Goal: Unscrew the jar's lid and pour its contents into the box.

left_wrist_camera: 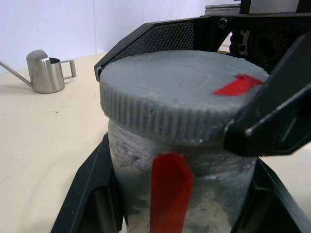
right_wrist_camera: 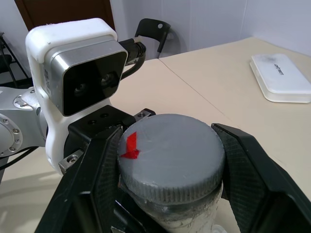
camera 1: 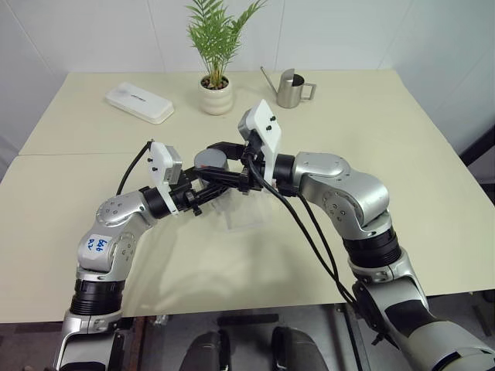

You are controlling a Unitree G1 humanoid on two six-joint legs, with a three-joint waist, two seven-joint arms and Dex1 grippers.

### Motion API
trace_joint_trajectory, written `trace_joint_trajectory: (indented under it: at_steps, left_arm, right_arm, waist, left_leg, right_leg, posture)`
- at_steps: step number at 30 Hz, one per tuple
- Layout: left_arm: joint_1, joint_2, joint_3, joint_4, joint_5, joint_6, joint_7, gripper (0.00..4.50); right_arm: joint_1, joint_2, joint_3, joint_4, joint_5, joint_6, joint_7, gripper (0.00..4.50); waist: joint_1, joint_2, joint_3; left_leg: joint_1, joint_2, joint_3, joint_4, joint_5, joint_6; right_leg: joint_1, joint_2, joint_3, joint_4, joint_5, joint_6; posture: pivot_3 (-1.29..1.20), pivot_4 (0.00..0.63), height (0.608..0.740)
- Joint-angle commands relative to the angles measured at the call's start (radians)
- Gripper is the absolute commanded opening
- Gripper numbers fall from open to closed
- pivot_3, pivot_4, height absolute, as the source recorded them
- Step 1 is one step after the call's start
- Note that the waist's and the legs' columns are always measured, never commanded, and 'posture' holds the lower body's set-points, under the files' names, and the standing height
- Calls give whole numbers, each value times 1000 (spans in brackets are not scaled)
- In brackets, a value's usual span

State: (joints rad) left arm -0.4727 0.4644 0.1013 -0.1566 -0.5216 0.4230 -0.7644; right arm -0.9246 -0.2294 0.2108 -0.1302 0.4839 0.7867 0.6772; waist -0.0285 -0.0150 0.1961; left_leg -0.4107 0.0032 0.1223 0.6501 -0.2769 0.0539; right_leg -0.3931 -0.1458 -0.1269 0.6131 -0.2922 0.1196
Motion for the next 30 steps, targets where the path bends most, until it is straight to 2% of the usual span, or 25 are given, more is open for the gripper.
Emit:
trace_joint_trajectory:
  at_steps: [1, 6, 11, 16, 20, 26, 30]
  left_arm:
    - [-10, 12, 12, -28, -61, -2, -71, 2028]
    - [-63, 72, -5, 30, -140, 4, -312, 2028]
    - [-137, 125, -56, 69, -179, 60, -502, 2028]
    - [-159, 110, -75, 76, -169, 57, -541, 2028]
    - [-157, 96, -63, 84, -162, 43, -527, 2028]
    - [-141, 105, -36, 89, -156, 42, -492, 2028]
    - [-140, 111, -16, 105, -143, 27, -468, 2028]
  right_arm:
    - [-16, -2, -22, -34, 28, -41, 59, 2545]
    - [-41, -113, -10, -16, 100, -82, 358, 2545]
    - [-149, -188, 11, 112, 98, -153, 604, 2545]
    - [-201, -186, 13, 171, 90, -186, 693, 2545]
    - [-202, -172, -15, 190, 89, -192, 670, 2545]
    - [-186, -166, -71, 180, 98, -184, 588, 4476]
    - [-174, -162, -90, 152, 105, -191, 562, 4476]
  waist:
    - [0, 0, 0]
    - [3, 0, 0]
    - [-1, 0, 0]
    - [-1, 0, 0]
    - [0, 0, 0]
    - [1, 0, 0]
    - [1, 0, 0]
  left_leg:
    - [0, 0, 0, 0, 0, 0]
    - [0, 0, 0, 0, 0, 0]
    - [-1, 0, 0, 1, 0, 1]
    - [1, 1, 1, 0, 1, 0]
    - [0, 0, 1, 1, 1, 0]
    - [0, 0, -1, 1, 1, 0]
    - [0, 0, -1, 1, 1, 0]
  right_leg:
    - [0, 0, 0, 0, 0, 0]
    - [0, 0, -1, -1, 0, 0]
    - [0, 0, -1, -1, 0, 0]
    - [0, 0, -2, 0, 0, 0]
    - [0, 0, -2, 0, 0, 0]
    - [0, -1, -3, 0, 0, 0]
    - [1, -1, -3, 0, 0, 0]
  posture:
    - [0, 150, 740]
    - [0, 150, 740]
    - [0, 150, 740]
    - [0, 150, 740]
    - [0, 150, 740]
    - [0, 150, 740]
    - [0, 150, 740]
